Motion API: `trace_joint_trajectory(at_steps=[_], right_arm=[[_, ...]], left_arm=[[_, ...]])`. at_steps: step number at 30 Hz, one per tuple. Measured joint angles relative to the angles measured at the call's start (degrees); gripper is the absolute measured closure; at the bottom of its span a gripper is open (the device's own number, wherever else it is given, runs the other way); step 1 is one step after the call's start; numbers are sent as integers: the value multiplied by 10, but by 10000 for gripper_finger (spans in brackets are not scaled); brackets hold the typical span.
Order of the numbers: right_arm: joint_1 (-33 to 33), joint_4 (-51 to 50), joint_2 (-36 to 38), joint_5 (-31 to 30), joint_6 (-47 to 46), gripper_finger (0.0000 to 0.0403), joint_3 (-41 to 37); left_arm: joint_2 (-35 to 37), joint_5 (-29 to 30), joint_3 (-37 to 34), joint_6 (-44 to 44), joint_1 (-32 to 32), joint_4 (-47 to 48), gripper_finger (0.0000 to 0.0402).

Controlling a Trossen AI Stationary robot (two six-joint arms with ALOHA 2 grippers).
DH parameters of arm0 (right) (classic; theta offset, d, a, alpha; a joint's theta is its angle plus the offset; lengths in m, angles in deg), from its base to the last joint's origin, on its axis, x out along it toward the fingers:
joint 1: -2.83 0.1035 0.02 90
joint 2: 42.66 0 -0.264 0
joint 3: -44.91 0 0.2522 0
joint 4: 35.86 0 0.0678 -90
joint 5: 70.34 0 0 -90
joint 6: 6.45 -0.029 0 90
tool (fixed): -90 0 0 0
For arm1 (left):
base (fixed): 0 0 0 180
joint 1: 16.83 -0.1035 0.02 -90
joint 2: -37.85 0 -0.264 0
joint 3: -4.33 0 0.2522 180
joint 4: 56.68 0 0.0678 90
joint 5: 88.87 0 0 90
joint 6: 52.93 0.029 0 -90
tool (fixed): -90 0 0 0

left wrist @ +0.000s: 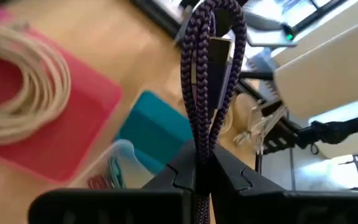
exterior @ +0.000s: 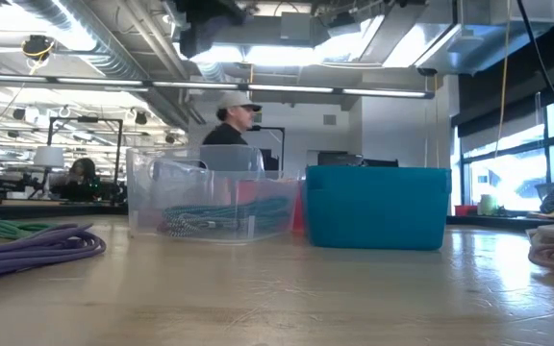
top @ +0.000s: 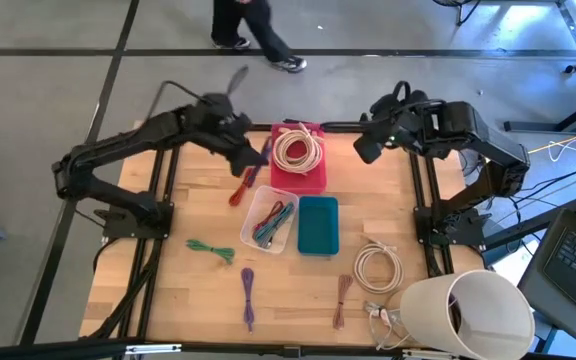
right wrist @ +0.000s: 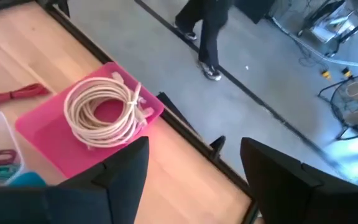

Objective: Pick & Place USB Port
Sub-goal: Put the black and violet charger cable into the transparent bin

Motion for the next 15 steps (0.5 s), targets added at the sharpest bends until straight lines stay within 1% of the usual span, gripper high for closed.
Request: trace_joint_trajectory(at_steps=[7, 11, 15], right_arm=[[1, -6, 8, -4, 16, 155, 0], [0, -6, 18, -4, 21, 161, 0], [0, -6, 31, -9, 33, 166, 0]], left_arm=[[-61, 21, -30, -80, 74, -5, 389], [-78, 46, -79, -128, 95, -19, 389], [-83, 44, -156, -206, 99, -138, 389]])
